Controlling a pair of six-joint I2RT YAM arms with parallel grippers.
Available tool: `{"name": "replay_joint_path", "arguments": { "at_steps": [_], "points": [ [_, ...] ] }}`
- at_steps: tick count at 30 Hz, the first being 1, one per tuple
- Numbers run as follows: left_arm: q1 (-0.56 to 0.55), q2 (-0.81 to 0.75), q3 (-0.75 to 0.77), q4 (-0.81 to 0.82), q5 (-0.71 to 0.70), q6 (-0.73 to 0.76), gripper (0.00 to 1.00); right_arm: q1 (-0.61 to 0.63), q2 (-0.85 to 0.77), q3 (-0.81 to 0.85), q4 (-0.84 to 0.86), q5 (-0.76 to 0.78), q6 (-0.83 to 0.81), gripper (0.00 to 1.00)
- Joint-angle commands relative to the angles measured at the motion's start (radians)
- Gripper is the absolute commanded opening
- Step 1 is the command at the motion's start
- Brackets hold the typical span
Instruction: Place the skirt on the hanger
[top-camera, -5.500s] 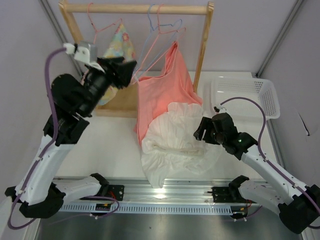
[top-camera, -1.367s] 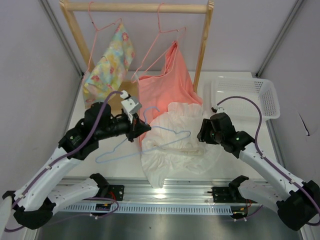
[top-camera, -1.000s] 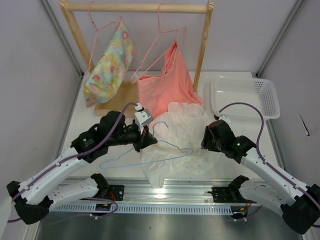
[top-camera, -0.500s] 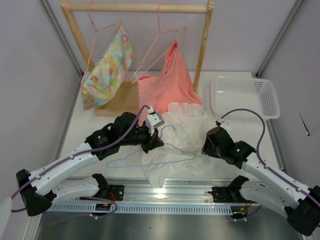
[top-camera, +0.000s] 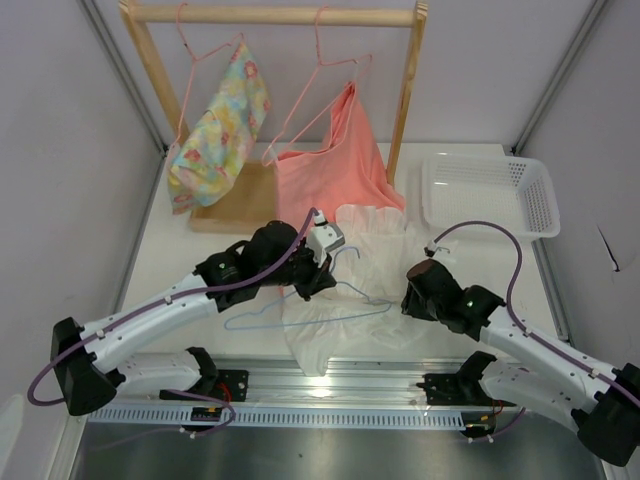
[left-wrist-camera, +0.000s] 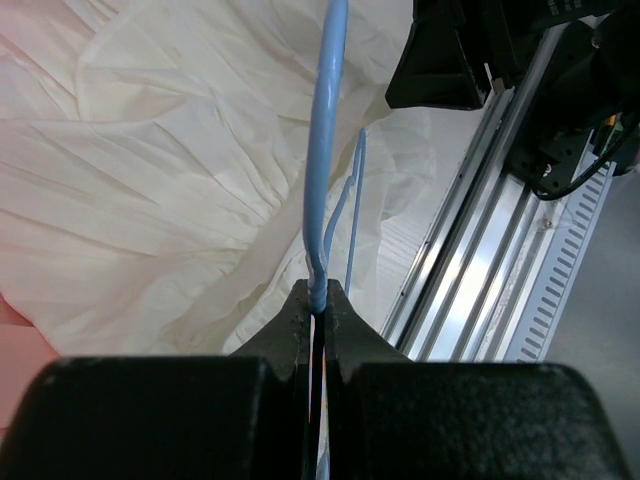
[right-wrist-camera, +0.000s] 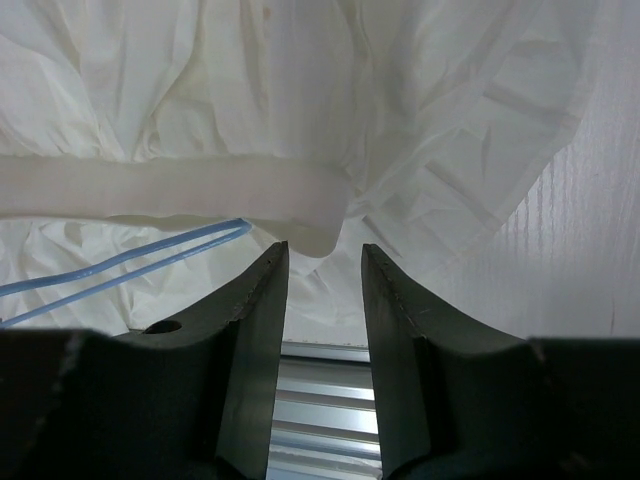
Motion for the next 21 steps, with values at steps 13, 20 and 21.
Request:
{"name": "replay_joint_path", "arguments": {
  "at_steps": [13,20,21],
  "points": [
    [-0.018,-0.005,0.128,-0.016,-0.018,0.05,0.0,0.015,0.039,-0.018,0.07,0.046,0.023,0.4],
    [-0.025,0.013,0.091,-0.005,-0.002,0.063,0.0,0.013,0.07,-0.018,0.1,0.054,0.02,0.31],
    [-0.026,0.013,0.085,-0.005,-0.013,0.063,0.0,0.013,0.076,-0.018,0.105,0.052,0.019,0.27]
  ]
}}
